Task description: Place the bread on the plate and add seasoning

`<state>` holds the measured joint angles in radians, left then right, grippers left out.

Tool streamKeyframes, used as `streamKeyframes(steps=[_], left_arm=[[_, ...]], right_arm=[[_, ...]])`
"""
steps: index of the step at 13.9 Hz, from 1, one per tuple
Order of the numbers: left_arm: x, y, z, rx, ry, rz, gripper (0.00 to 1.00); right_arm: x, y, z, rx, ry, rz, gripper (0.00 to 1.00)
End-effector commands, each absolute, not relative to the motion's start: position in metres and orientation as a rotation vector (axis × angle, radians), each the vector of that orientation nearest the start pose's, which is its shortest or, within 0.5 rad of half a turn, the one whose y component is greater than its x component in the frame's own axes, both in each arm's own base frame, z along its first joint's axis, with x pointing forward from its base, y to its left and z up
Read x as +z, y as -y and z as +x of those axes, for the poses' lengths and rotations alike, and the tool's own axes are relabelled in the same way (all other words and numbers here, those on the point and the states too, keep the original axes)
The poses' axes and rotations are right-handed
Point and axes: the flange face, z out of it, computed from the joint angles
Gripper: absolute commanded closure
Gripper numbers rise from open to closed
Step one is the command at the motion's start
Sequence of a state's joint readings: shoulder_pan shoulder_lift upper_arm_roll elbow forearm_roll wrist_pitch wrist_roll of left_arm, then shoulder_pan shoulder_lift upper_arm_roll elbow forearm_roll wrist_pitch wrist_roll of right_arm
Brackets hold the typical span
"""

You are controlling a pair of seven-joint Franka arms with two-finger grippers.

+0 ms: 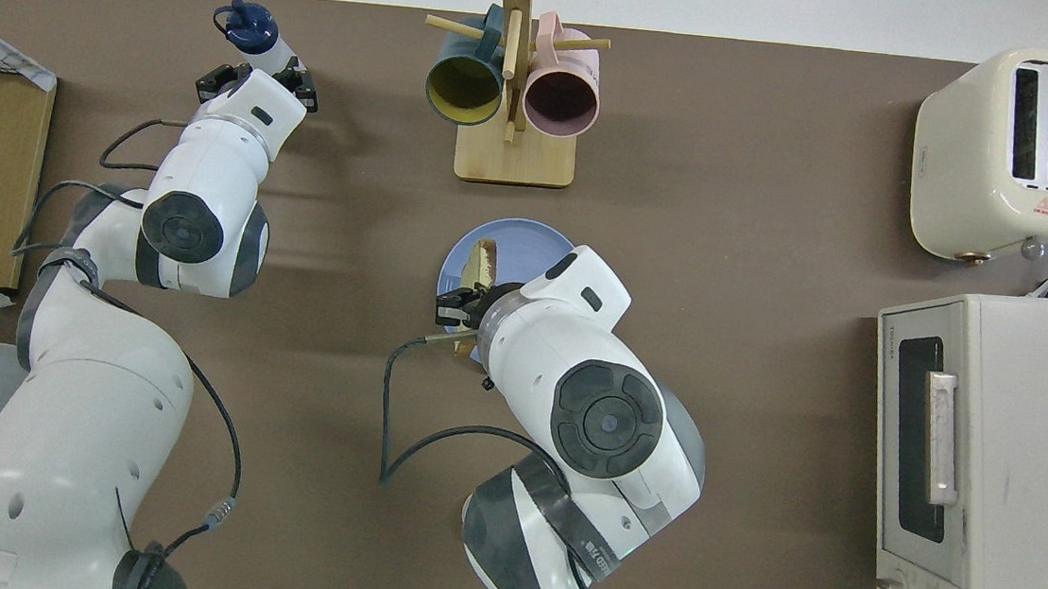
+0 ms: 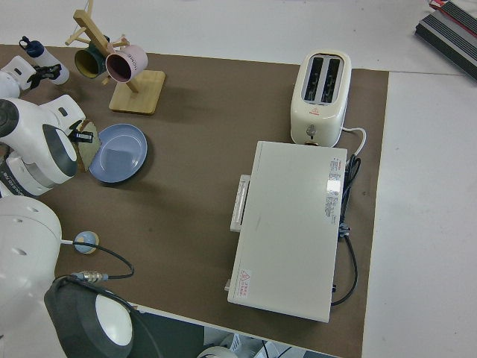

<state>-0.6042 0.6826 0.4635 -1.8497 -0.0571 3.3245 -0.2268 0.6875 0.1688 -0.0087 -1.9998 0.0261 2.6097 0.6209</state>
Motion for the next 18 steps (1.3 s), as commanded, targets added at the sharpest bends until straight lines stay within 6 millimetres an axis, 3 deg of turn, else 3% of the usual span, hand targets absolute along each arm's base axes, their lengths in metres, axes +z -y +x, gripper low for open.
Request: streamKeyframes(steps=[1,4,7,8,9,10,14,18], left_arm=[[0.3,0.141,0.695,-1.252,-0.125,-2.797,1.0],[0.306,0.147,0.703,-1.21,-0.114,-2.825,1.0],[0.313,0.15,0.711,-1.147,-0.099,-2.849,1.0],[0.315,0.153,0.715,-1.127,-0.09,-2.869,1.0],[0.319,0.152,0.72,-1.117,-0.07,-2.893,1.0],[0.32,0.152,0.723,-1.096,-0.059,-2.915,1.0],[0.328,0.143,0.731,-1.025,-0.049,-2.949,1.0],[0.345,0.138,0.746,-0.944,-0.042,-3.016,1.0]], right_arm=[[0.416,-0.363,0.491,-0.509,0.078,-2.824,1.0],[0.396,-0.352,0.478,-0.546,0.072,-2.803,1.0],[0.39,-0.343,0.471,-0.522,0.068,-2.822,1.0],[0.387,-0.34,0.471,-0.511,0.058,-2.83,0.95],[0.386,-0.334,0.474,-0.49,0.042,-2.846,0.35],[0.385,-0.325,0.478,-0.465,0.023,-2.868,0.02],[0.387,-0.322,0.479,-0.429,-0.005,-2.887,0.0],[0.403,-0.323,0.478,-0.382,0.012,-2.915,0.0]])
